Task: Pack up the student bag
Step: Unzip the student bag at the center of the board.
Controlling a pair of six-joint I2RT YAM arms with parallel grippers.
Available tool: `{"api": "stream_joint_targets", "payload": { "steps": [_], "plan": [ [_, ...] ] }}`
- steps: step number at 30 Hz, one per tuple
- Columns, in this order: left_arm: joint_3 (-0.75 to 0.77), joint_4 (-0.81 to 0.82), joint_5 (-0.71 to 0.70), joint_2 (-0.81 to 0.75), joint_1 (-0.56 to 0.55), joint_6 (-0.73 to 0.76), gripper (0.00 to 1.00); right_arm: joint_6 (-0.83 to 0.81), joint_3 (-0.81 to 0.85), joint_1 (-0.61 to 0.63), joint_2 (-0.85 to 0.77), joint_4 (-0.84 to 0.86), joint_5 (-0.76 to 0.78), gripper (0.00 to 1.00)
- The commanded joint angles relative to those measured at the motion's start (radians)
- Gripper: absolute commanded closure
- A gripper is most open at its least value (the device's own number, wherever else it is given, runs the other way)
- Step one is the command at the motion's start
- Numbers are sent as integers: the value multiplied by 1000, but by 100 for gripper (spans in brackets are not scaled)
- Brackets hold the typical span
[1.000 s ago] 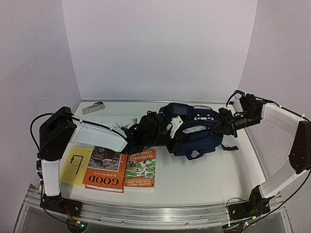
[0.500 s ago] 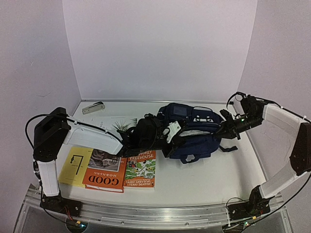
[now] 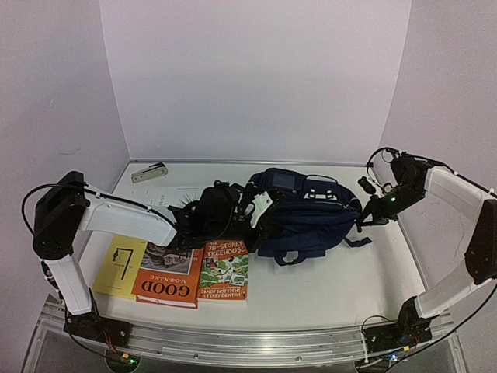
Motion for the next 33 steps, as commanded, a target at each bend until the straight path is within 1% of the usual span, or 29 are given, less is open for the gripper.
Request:
{"api": "stream_joint_targets", "payload": {
  "steps": [1, 8, 13, 17, 22, 24, 26, 27, 29, 33],
  "plan": [
    [-18, 26, 46, -100, 27, -23, 100, -72, -10, -85, 28, 70, 154, 100],
    [-31, -8, 100, -124, 52, -17, 100, -111, 2, -183, 136, 141, 148, 100],
    [-61, 14, 140, -126, 91, -44, 100, -134, -18, -234, 216, 192, 148, 100],
    [-60, 18, 177, -104, 109, -46, 100, -128, -39, -243, 272, 243, 144, 100],
    [-42, -33, 291, -111, 111, -22, 100, -86, -24, -254, 351, 337, 161, 100],
    [-40, -57, 300, -117, 111, -10, 100, -80, -8, -262, 369, 355, 175, 100],
    [-37, -84, 250, -113, 110, 3, 100, -80, -2, -278, 371, 357, 180, 100],
    [-33, -92, 206, -104, 111, 10, 100, -81, -8, -286, 362, 356, 182, 100],
    [-22, -96, 161, -78, 124, 11, 100, -88, -26, -296, 325, 353, 185, 100],
    [53, -95, 175, 28, 193, -47, 100, -107, -92, -303, 224, 346, 183, 100]
  ]
}}
